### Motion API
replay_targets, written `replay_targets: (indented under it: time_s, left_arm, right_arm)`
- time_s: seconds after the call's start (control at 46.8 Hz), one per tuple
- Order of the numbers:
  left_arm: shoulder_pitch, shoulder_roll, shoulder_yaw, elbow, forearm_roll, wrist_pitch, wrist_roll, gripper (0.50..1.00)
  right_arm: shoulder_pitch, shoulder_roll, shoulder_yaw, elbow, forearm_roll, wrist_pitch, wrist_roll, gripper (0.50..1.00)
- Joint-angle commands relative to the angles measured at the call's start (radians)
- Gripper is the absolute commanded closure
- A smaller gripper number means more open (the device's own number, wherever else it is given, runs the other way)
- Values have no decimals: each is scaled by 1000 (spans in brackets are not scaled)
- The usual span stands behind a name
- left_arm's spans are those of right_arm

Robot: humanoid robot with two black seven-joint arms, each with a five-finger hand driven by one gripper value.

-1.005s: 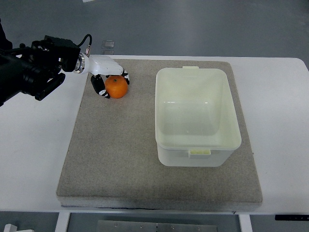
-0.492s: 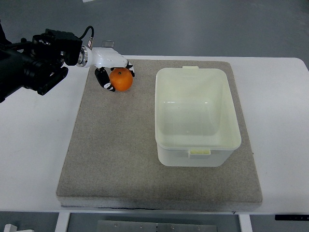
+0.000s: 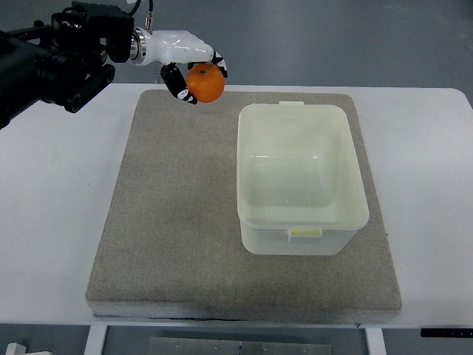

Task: Put orange in box with left hand
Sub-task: 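Lift the orange with the left hand and carry it over the white box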

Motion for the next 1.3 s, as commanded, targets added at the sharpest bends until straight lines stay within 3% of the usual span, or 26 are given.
replay_targets:
  time_s: [0.0,0.47,0.791,1.283]
  left_arm:
    - [-29,-8,0,-5,-7,-4,0,1000]
    - [-118,-155,0,-8,-79,-23,0,1000]
    - [-163,-187,0,-22,-128,-47,0,1000]
    - [-206,-187,6,-297,-117,-56,0,1000]
  right_arm:
    - [0,0,0,-1,0,0,0,556]
    - [0,0,0,0,0,0,0,556]
    - [0,0,0,-1,0,0,0,556]
    - [0,0,0,0,0,0,0,556]
